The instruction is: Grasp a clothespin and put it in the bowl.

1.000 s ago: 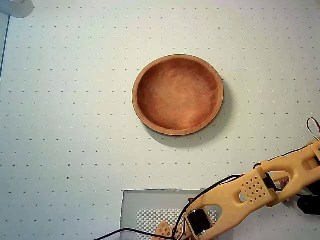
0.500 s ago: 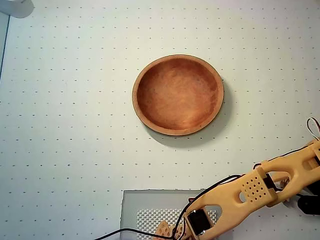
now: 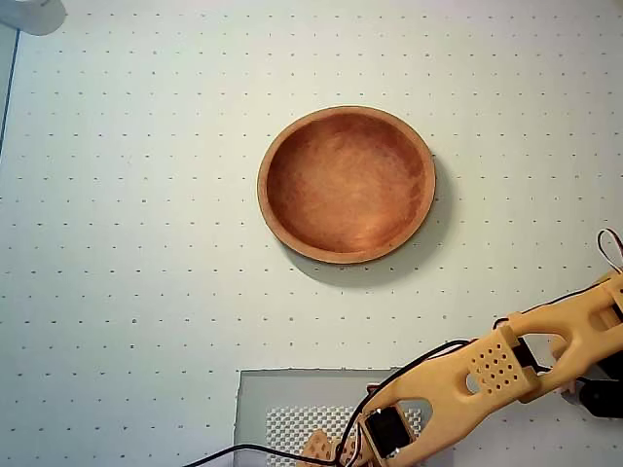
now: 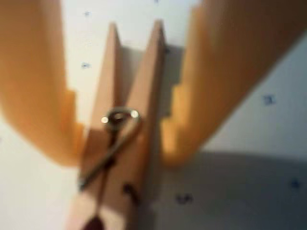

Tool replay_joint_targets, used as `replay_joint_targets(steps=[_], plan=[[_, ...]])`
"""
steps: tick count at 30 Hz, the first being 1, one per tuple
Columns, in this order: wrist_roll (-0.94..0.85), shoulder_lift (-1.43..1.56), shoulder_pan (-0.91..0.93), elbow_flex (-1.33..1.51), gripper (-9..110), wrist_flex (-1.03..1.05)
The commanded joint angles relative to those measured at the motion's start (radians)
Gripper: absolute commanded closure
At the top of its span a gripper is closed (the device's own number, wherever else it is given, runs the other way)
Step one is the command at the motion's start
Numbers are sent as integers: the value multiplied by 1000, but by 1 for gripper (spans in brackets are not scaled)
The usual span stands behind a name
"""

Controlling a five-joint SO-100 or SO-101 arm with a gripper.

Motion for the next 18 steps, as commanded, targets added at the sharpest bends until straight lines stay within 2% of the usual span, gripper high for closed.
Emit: replay_joint_targets(steps=[1,12,18], plan=[[3,15,-8,-23,101,-6],[3,32,-8,-25,105,2],[3,210,-37,-6,105,3]])
